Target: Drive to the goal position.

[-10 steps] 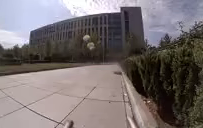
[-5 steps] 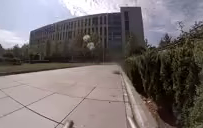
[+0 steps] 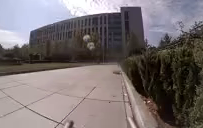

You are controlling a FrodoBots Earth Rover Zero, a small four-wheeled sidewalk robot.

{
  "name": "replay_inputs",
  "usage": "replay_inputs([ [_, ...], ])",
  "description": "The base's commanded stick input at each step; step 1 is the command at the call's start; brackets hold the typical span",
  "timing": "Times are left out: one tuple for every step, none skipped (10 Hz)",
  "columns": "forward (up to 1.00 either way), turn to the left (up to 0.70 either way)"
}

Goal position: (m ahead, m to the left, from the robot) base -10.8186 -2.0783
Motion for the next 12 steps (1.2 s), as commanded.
replay_inputs([
  [0.00,0.00],
  [0.00,0.00],
  [0.00,0.00],
  [0.00,0.00],
  [0.00,0.00],
  [0.00,0.00],
  [0.00,0.00],
  [0.03,0.00],
  [0.04,0.00],
  [0.04,0.00],
  [0.04,0.00],
  [0.04,0.00],
])
